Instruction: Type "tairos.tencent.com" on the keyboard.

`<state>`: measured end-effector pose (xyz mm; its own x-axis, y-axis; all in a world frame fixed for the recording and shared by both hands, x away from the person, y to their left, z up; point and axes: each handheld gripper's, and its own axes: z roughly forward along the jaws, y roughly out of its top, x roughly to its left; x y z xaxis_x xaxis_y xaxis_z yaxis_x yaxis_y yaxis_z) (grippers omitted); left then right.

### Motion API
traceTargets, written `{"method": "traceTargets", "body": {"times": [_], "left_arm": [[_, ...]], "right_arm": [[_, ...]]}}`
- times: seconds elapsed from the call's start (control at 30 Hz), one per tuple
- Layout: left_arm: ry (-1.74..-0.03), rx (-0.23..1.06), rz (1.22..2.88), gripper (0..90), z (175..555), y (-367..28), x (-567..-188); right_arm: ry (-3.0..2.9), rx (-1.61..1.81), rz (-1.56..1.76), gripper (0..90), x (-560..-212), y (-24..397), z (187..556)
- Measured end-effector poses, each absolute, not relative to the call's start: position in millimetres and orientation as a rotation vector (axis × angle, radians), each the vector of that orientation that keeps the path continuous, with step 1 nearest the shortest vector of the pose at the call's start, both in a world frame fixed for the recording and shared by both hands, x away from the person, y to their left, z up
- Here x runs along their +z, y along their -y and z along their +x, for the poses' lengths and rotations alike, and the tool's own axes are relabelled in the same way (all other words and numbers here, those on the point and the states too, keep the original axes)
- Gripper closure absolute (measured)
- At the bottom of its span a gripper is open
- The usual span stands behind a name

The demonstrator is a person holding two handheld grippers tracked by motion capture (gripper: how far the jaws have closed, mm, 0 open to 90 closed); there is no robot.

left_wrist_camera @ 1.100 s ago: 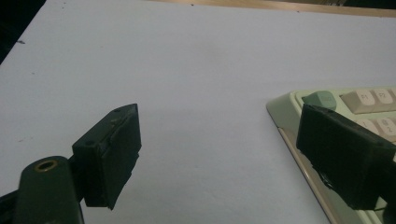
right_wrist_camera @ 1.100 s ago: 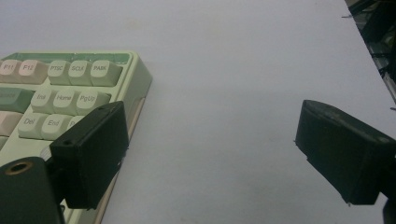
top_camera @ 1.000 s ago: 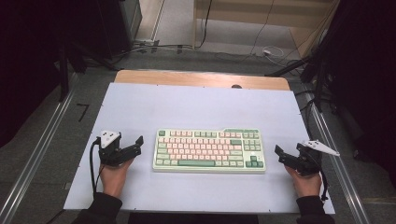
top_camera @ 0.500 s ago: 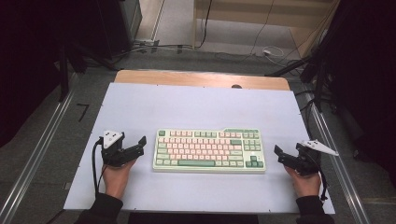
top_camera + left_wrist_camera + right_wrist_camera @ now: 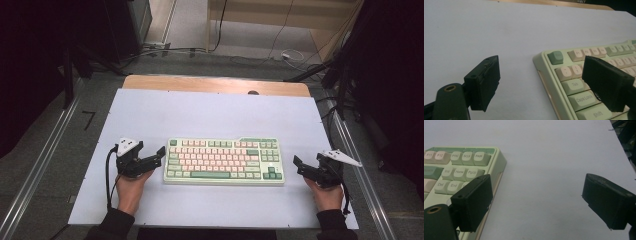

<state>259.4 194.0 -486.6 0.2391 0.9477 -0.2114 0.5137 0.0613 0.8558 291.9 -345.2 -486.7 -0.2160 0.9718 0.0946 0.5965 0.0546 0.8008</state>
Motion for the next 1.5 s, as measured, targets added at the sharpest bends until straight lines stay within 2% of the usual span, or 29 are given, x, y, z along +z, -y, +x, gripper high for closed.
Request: {"method": "traceTargets", "body": {"times": [0.1, 0.23, 0.53, 0.6, 0.67, 1.2, 1.27, 1.33, 1.5], "left_arm": [[-1.386, 0.590, 1.592, 18.7, 259, -191, -484], [-1.339, 0.571, 1.591, 30.0, 258, -178, -481], [-1.196, 0.432, 1.697, 80.7, 267, -143, -478], [-1.179, 0.412, 1.719, 87.8, 269, -137, -478], [-1.169, 0.394, 1.734, 90.0, 271, -131, -478], [-1.142, 0.365, 1.869, 90.0, 287, -86, -483], [-1.153, 0.357, 1.881, 90.0, 290, -84, -485], [-1.148, 0.273, 1.877, 90.0, 294, -85, -487], [-1.147, 0.276, 1.886, 90.0, 296, -85, -488]], "right_arm": [[-1.859, 1.027, 1.564, 8.0, -487, 345, 292], [-1.862, 1.027, 1.567, 8.0, -487, 344, 292], [-1.869, 1.024, 1.560, 8.0, -487, 343, 292], [-1.870, 1.025, 1.561, 8.1, -487, 342, 292], [-1.872, 1.025, 1.560, 8.1, -487, 342, 292], [-1.876, 1.032, 1.560, 8.1, -487, 341, 292], [-1.874, 1.031, 1.563, 8.1, -487, 342, 292], [-1.874, 1.031, 1.565, 8.0, -487, 342, 292], [-1.873, 1.033, 1.564, 8.1, -487, 342, 292]]}}
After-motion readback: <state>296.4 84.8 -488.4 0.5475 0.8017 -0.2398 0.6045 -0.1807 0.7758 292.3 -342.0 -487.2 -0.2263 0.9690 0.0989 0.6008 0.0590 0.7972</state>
